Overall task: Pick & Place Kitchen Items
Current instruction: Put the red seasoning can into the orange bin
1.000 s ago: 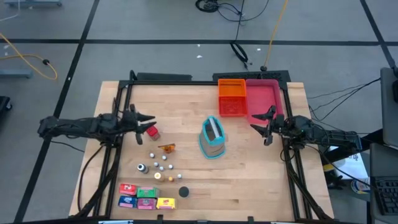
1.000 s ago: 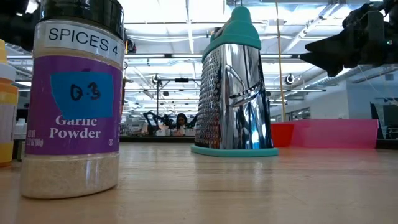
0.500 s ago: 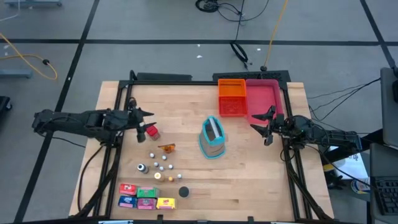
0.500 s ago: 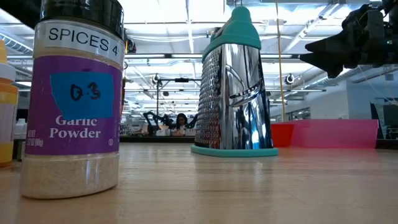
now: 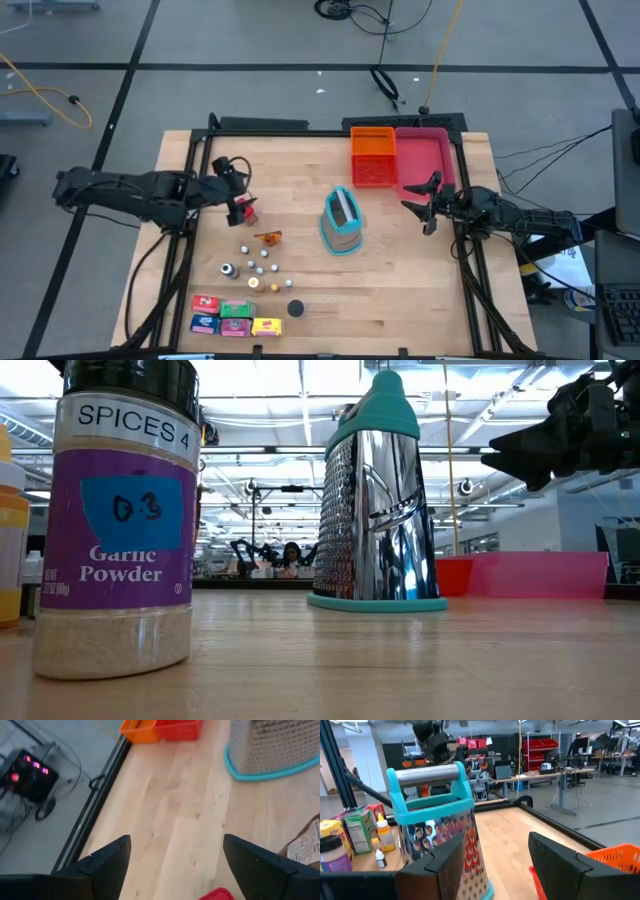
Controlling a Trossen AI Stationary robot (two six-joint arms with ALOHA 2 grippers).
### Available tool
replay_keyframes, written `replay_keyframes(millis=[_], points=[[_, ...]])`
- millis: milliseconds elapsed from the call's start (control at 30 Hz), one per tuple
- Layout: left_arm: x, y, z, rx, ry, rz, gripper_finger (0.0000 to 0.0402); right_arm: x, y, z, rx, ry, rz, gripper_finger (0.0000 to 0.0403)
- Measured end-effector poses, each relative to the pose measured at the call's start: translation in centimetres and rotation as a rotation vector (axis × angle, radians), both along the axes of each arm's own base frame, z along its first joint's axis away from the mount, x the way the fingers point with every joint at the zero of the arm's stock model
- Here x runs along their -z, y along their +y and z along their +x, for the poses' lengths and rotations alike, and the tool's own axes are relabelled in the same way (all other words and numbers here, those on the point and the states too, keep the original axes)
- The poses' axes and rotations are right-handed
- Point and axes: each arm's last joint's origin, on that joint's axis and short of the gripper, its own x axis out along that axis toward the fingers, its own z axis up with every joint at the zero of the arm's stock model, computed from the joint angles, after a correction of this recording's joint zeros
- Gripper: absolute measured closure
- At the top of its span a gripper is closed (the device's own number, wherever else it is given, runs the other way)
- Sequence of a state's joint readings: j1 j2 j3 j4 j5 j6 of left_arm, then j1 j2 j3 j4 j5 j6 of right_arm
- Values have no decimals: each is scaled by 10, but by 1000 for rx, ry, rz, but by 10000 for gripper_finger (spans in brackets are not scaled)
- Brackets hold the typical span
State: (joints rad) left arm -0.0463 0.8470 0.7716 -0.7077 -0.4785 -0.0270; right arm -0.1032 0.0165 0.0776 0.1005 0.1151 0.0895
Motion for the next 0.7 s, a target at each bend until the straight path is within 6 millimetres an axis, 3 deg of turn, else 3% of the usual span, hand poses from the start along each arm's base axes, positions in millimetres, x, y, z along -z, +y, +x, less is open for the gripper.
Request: replay_keyframes(millis=[300, 533, 700], points=[[-6, -1, 4, -137, 45, -164, 75, -1, 0, 0, 16, -8, 1, 193], [-6, 7, 6, -501, 1, -543, 75, -2, 0, 0, 15, -18, 0, 193], [9, 14, 7, -699, 117, -651, 75, -5, 0, -1, 14, -58, -4, 193]])
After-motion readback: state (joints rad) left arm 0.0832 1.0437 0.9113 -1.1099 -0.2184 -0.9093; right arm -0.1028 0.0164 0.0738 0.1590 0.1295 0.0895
